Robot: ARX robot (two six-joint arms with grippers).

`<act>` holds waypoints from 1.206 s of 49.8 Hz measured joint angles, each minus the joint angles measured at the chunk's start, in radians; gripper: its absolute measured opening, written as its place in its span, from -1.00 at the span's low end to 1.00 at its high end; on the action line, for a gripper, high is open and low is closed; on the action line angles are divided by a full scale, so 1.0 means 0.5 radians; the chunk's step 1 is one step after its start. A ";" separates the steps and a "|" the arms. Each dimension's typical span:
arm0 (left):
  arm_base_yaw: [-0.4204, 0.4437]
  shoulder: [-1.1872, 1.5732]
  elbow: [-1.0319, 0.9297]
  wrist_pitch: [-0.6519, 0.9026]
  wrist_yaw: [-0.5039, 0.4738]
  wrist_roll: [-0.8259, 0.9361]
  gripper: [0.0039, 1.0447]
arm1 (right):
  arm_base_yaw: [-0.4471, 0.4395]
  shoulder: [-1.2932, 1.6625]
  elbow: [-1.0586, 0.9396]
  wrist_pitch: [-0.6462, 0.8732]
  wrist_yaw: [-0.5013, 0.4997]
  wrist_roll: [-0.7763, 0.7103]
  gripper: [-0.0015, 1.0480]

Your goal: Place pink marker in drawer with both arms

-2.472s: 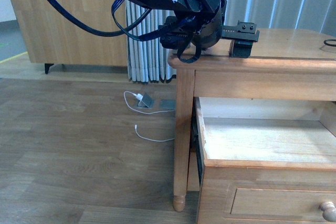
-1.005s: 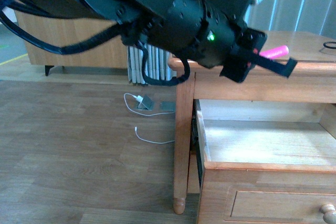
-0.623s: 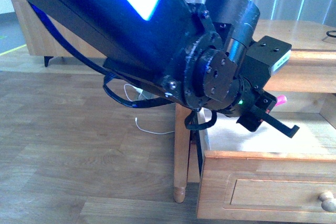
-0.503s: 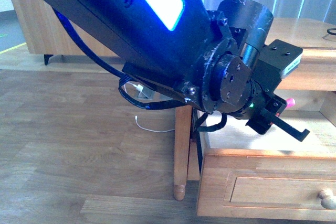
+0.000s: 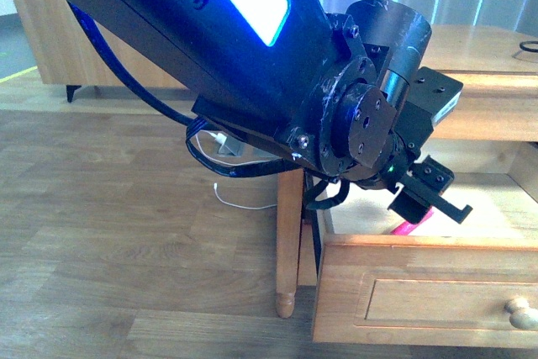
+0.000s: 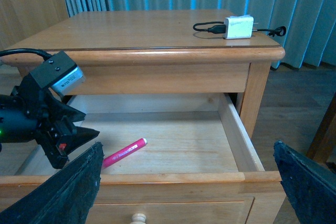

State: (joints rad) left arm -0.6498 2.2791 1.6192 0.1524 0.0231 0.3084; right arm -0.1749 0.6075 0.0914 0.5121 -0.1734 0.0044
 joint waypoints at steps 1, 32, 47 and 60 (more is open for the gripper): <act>0.002 -0.031 -0.040 0.013 -0.010 -0.011 0.15 | 0.000 0.000 0.000 0.000 0.000 0.000 0.84; 0.476 -1.946 -1.741 0.310 -0.529 -0.523 0.89 | 0.000 0.000 0.000 0.000 -0.001 0.000 0.84; 0.690 -2.996 -2.467 -0.035 -0.703 -0.735 0.89 | 0.000 0.000 0.000 0.000 -0.001 0.000 0.84; 0.887 -3.713 -2.824 -0.282 -0.901 -1.006 0.89 | 0.000 0.000 0.000 0.000 -0.001 0.000 0.84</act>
State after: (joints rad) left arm -0.2062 0.4229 0.2073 0.0116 -0.4274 -0.1947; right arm -0.1749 0.6075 0.0914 0.5121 -0.1738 0.0044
